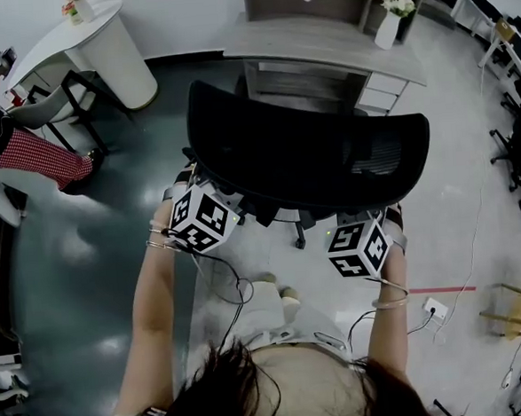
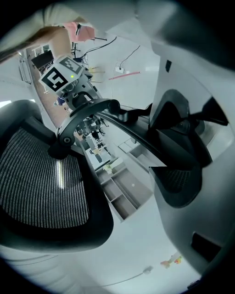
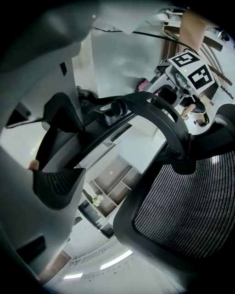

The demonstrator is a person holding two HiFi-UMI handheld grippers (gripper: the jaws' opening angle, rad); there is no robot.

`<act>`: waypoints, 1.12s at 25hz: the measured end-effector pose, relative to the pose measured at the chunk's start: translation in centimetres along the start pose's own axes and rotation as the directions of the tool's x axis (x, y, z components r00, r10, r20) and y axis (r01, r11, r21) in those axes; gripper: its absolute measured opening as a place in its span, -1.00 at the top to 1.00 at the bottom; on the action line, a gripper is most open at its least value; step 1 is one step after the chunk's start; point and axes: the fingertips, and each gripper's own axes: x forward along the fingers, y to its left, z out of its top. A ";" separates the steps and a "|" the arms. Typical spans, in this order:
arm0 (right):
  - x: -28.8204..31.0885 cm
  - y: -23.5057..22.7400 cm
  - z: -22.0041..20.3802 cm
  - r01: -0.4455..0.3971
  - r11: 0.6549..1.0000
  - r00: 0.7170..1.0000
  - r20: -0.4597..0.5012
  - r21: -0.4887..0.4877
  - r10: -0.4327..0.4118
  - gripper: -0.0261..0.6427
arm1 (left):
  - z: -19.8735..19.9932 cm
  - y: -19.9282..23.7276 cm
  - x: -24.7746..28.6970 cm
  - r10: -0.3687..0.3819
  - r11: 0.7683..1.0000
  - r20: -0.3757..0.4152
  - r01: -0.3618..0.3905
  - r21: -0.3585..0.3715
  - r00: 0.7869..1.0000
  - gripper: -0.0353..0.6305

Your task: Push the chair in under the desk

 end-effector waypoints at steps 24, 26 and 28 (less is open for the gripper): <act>5.6 -3.0 1.6 0.054 0.998 0.996 -0.072 0.032 -0.052 0.23 | 0.3 5.0 5.5 -0.033 0.999 0.051 0.031 0.036 0.998 0.15; 6.1 -3.3 1.6 0.056 0.998 0.996 -0.078 0.032 -0.053 0.23 | 0.4 5.3 6.0 -0.034 0.999 0.053 0.032 0.038 0.998 0.15; 6.6 -3.5 1.7 0.052 0.998 0.995 -0.082 0.033 -0.050 0.23 | 0.5 5.7 6.5 -0.038 0.999 0.051 0.036 0.039 0.998 0.15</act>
